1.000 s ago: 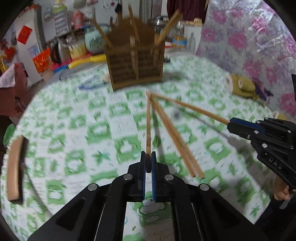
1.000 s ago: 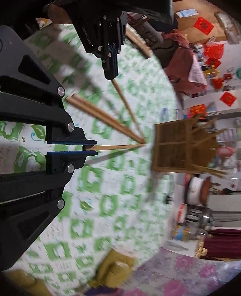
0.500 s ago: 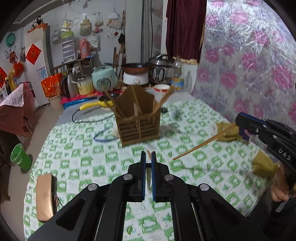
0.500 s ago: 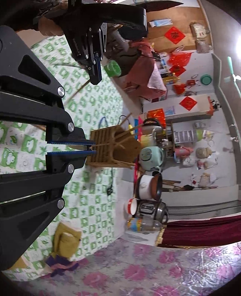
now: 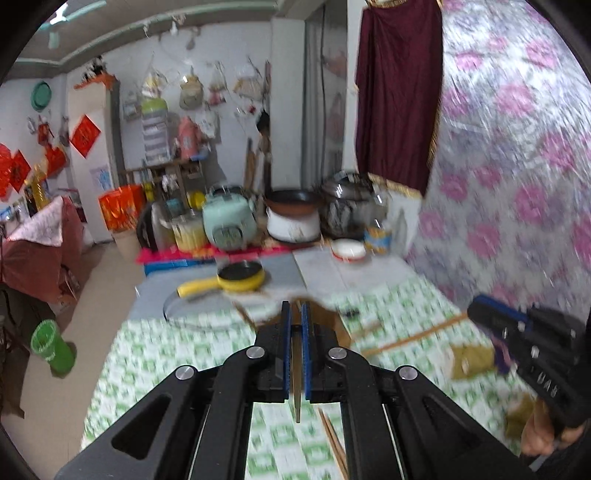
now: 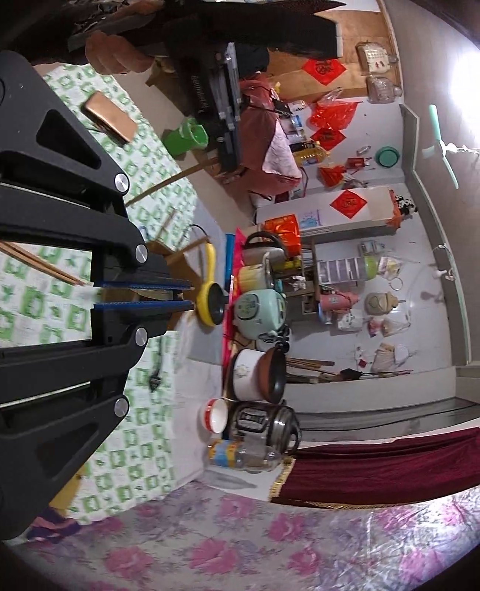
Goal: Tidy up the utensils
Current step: 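Carry both chopsticks over the wooden holder and open both tools to drop them in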
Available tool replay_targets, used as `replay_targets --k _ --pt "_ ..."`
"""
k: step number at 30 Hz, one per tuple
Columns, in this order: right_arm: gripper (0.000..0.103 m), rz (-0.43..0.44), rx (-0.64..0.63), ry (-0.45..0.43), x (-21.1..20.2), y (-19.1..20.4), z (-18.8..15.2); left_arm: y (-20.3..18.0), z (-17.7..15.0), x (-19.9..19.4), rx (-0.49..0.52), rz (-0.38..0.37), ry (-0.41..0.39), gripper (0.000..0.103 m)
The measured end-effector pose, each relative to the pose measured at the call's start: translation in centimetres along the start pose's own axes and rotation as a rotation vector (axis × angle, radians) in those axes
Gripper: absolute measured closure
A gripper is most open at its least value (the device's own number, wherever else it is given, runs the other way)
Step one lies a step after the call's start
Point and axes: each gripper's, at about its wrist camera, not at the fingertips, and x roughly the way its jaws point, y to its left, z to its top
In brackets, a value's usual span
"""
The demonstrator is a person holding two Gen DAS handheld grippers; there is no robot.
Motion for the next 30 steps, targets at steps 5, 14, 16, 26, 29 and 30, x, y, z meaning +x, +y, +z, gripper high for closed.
replay_targets --k 5,14,16,26,29,30 --pt "0.097 -0.025 -0.004 0.015 4.4 -0.5 1.7 1.1 2.7 3.4 -0.045 0.016 -0.086 0.097" --pt "0.091 -0.027 0.023 0.174 13.1 -1.5 -0.4 2.8 -0.9 12.0 -0.117 -0.006 0.044 0.081" --pt "0.091 -0.007 0.033 0.171 12.7 -1.7 -0.4 3.1 -1.6 11.5 -0.105 0.016 0.039 0.049" --pt "0.067 -0.042 -0.011 0.031 3.6 0.6 -0.3 4.1 -3.3 2.5 -0.104 0.111 -0.076 0.011" --pt "0.056 -0.043 -0.008 0.017 1.2 1.1 -1.4 4.2 -5.1 -0.5 -0.113 0.134 -0.082 0.007" --pt "0.053 -0.039 -0.006 0.012 0.0 1.4 -2.1 4.2 -5.6 -1.1 -0.121 0.138 -0.081 0.006"
